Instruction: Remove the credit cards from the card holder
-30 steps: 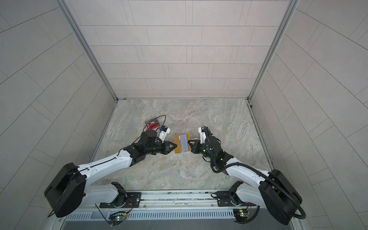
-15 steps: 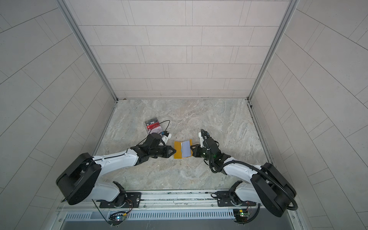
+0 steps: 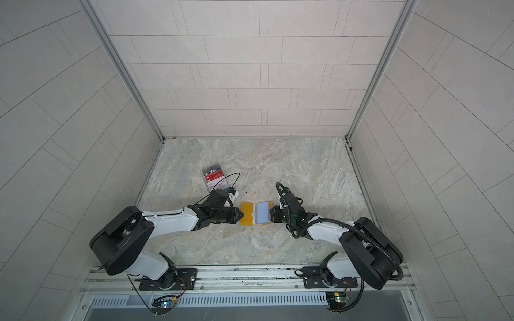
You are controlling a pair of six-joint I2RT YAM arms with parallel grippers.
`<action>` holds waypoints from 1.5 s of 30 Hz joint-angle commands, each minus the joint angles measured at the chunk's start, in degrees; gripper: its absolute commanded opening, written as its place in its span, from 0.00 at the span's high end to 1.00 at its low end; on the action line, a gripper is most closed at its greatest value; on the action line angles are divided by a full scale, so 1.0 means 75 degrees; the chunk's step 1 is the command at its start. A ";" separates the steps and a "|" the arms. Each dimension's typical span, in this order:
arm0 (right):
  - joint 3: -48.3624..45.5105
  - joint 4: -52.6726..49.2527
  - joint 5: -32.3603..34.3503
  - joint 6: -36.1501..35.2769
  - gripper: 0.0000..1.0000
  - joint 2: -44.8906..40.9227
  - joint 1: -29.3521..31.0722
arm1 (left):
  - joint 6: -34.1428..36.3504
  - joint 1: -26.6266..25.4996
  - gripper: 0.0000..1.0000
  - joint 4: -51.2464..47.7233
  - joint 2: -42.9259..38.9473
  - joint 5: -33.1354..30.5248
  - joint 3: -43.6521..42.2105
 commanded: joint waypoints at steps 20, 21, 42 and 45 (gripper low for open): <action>0.1887 -0.3794 0.0016 -0.1687 0.45 -0.1606 0.0002 | 0.1311 -0.0014 0.64 -0.1126 -0.1739 0.0265 0.0445; 0.1898 -0.3773 -0.0038 -0.1648 0.45 -0.1552 -0.0005 | 0.1356 -0.0010 0.64 -0.1052 -0.1728 0.0419 0.0458; 0.2221 -0.3206 -0.0987 -0.0874 0.44 0.0870 -0.0006 | 0.1196 -0.0146 0.80 -0.0507 0.0122 0.0213 0.0658; 0.2249 -0.3142 -0.1108 -0.0850 0.45 0.1130 -0.0003 | 0.1056 -0.0141 0.81 -0.0293 0.0284 0.0228 0.0486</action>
